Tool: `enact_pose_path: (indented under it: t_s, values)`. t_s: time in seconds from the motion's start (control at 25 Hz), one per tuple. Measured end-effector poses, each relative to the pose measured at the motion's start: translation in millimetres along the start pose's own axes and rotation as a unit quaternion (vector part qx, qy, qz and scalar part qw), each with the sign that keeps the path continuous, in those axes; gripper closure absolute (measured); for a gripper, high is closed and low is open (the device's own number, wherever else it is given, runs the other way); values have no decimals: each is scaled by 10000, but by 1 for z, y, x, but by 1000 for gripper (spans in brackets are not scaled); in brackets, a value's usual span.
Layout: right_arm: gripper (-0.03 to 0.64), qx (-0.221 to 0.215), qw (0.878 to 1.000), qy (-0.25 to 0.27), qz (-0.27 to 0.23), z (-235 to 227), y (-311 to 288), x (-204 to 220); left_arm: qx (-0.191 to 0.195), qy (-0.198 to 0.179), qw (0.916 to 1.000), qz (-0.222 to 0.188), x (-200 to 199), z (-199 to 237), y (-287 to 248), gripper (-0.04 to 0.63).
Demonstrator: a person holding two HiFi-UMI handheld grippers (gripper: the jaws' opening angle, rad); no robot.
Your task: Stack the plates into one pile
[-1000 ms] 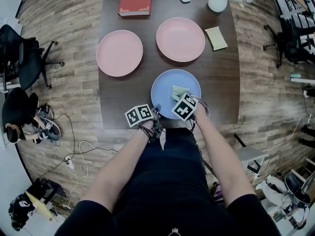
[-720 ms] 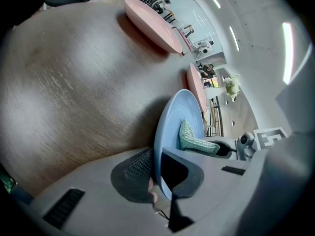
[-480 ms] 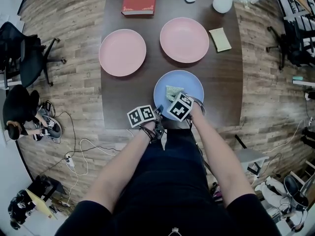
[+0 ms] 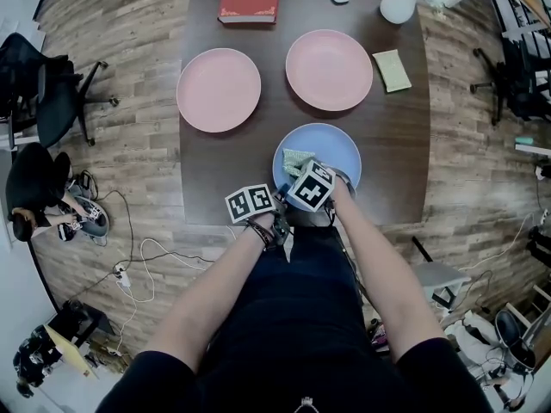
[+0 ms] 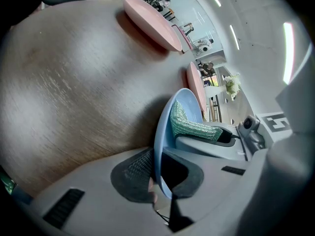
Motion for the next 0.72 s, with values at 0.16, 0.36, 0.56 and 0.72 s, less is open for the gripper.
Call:
enact_pose_path:
  t_s: [0.16, 0.36, 0.56, 0.72]
  values:
    - [534, -73, 9998, 36, -196, 2, -1, -7, -2, -42, 10000, 21, 1, 0, 1, 580]
    - [534, -237, 9980, -222, -551, -1, -4, -9, -17, -90, 9999, 46, -1, 0, 0, 581]
    - [534, -277, 9957, -427, -770, -2, -1, -12, -33, -136, 9999, 71, 1, 0, 0, 581]
    - [532, -292, 9953, -464, -796, -1, -3, -15, -34, -177, 9998, 76, 0, 0, 0, 580]
Point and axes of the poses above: the fingertips, and each gripper's own axes: y backward along the fingers, z to its left, x out of its underside, the point moved 1 cm from there along y, backward along the fingers, and after that the axes turned 11 degrees about y, right-handed, at the moved point
